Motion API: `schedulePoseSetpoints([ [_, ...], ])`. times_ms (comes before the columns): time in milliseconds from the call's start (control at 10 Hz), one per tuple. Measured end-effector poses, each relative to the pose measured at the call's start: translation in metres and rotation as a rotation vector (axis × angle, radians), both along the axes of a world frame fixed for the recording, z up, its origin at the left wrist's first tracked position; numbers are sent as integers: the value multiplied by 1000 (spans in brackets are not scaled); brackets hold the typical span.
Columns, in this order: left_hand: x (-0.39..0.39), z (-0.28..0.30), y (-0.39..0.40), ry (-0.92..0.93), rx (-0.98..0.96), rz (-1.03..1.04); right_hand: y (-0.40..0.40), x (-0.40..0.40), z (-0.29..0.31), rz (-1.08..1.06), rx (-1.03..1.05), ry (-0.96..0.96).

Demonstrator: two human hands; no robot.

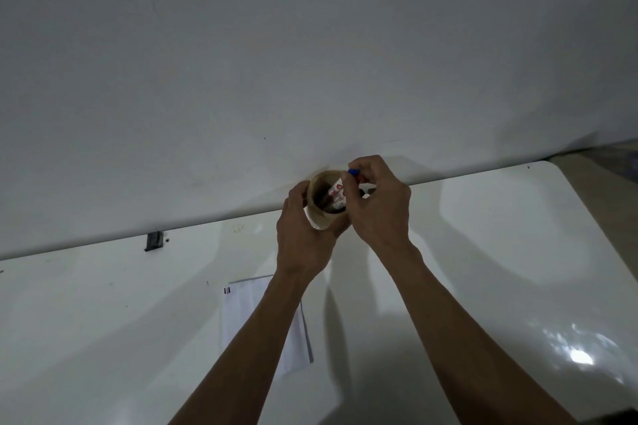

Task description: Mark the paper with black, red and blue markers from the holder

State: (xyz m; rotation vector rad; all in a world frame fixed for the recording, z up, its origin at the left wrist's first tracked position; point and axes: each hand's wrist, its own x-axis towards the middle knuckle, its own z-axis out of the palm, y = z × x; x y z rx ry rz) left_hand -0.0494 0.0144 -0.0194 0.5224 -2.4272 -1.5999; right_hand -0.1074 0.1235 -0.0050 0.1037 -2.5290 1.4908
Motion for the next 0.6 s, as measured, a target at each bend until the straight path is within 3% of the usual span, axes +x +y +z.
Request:
schedulePoseSetpoints([
  [600, 13, 16, -3, -92, -15, 10, 11, 18, 17, 72, -60, 42],
])
